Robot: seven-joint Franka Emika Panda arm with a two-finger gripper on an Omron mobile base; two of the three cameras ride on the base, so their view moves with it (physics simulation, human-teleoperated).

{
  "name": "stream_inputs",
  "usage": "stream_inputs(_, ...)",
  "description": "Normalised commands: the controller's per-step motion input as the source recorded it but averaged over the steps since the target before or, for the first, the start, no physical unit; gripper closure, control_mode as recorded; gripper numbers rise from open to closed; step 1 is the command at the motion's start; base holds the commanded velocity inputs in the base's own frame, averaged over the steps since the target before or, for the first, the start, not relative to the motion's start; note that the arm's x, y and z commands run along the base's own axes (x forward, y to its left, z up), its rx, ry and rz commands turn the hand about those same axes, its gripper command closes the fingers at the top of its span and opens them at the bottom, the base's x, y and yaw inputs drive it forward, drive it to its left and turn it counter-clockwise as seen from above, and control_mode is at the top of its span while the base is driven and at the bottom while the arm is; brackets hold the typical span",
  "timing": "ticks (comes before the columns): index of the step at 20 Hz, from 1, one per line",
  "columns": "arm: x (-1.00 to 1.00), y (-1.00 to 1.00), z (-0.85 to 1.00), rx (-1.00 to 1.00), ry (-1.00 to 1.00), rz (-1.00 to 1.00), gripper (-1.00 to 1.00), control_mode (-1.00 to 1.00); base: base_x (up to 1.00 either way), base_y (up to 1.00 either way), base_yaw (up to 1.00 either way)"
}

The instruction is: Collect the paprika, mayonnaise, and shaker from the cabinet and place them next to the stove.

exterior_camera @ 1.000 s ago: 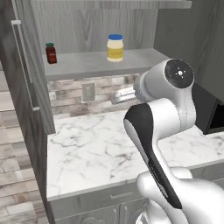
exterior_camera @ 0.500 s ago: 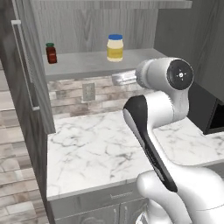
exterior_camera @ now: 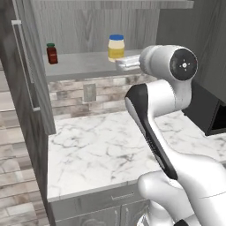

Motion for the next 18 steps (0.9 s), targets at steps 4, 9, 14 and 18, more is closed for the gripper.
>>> stream_inputs(4, 0.18, 0.02, 0.00, 0.00, 0.03, 0.00, -1.00, -1.00, 0.00, 0.00, 0.00)
stream_inputs(9, 0.54, 0.24, 0.03, 0.00, 0.06, -0.02, -1.00, -1.00, 0.00, 0.00, 0.00)
stream_inputs(14, 0.49, 0.00, 0.18, 0.06, 0.00, 0.02, -1.00, -1.00, 0.00, 0.00, 0.00)
stream_inputs(18, 0.61, -0.24, 0.13, 0.22, 0.00, 0.10, -1.00, -1.00, 0.00, 0.00, 0.00)
